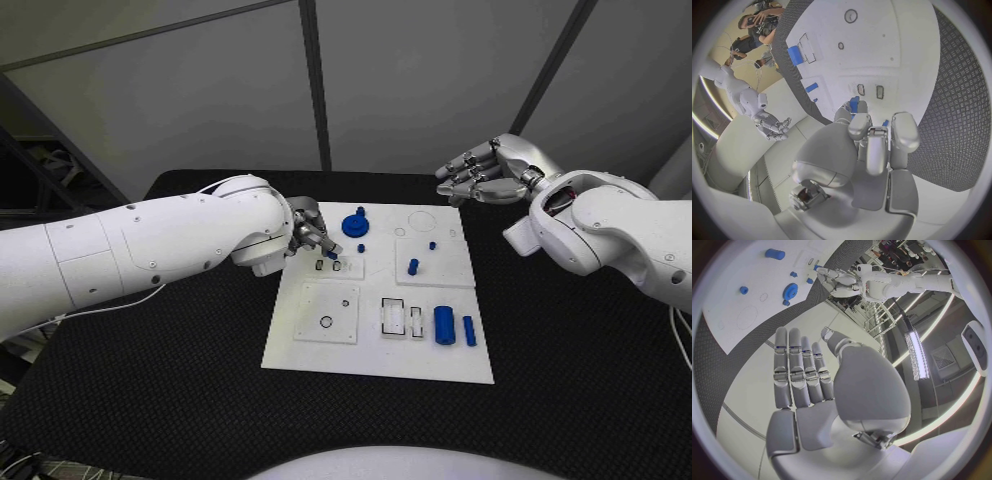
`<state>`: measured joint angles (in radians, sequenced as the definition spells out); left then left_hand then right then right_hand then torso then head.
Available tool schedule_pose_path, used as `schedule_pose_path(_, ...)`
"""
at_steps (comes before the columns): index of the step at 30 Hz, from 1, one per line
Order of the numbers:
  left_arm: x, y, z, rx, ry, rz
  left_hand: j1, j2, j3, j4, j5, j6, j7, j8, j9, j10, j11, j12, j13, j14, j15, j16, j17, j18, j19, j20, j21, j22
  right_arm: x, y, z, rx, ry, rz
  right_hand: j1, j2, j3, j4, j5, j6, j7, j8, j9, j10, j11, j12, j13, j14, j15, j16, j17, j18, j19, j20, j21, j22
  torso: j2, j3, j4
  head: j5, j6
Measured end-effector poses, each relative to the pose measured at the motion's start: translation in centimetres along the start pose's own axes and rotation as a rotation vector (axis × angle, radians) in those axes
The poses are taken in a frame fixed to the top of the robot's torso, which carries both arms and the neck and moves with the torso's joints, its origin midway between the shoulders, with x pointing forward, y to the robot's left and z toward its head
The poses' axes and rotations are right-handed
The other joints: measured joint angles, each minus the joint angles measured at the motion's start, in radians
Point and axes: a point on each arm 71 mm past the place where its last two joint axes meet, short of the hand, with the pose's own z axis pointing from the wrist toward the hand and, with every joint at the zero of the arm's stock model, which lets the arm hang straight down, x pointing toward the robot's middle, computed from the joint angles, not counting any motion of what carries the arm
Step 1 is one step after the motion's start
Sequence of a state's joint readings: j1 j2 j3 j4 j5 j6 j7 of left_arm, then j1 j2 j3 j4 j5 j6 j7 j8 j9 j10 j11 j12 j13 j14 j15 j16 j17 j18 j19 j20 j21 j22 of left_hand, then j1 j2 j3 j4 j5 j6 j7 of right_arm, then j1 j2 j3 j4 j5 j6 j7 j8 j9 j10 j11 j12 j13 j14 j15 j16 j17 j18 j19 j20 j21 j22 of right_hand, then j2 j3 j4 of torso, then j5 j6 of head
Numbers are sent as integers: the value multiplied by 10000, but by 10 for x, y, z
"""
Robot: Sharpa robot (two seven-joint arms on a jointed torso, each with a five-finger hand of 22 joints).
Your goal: Assemble the parts on the task board
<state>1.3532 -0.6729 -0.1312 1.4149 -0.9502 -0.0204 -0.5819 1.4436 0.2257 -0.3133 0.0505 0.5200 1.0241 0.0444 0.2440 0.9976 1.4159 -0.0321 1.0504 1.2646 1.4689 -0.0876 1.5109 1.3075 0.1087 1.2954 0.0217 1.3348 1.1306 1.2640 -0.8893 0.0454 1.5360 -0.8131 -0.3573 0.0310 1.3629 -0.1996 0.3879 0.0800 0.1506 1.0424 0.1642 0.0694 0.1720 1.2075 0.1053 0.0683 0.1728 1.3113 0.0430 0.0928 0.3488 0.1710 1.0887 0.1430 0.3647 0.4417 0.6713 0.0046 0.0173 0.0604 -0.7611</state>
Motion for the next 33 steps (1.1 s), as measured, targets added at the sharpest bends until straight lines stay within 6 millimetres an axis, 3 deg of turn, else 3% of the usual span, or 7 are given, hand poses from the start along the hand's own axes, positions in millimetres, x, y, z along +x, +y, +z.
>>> schedule_pose_path(14, 13, 3, 3, -87, -391, 280, -123, -20, -12, -12, 14, 36, 35, -79, 346, 0, 0, 1, 23, -25, -25, 35, 0, 1, -1, 0, 0, 22, 0, 0, 0, -102, 36, -269, 0, 0, 0, 0, 0, 0, 0, 0, 1, 0, 0, 0, -11, 0, 0, 0, -9, 0, 0, 0, -50, -10, 8, 0, -5, -6, -2)
schedule_pose_path(33, 17, 1, 4, -39, -405, 558, -178, -73, -39, -39, 11, 36, 34, -57, 461, 1, -1, 1, 21, -25, -22, 35, -1, 1, -1, 0, 0, 20, 1, 1, 1, -168, 87, -440, 1, -1, 0, 0, 0, 0, 0, 0, 1, 1, 0, 0, -25, 1, 0, -33, -8, 0, 0, 0, -50, -27, 16, 3, -4, -19, -38)
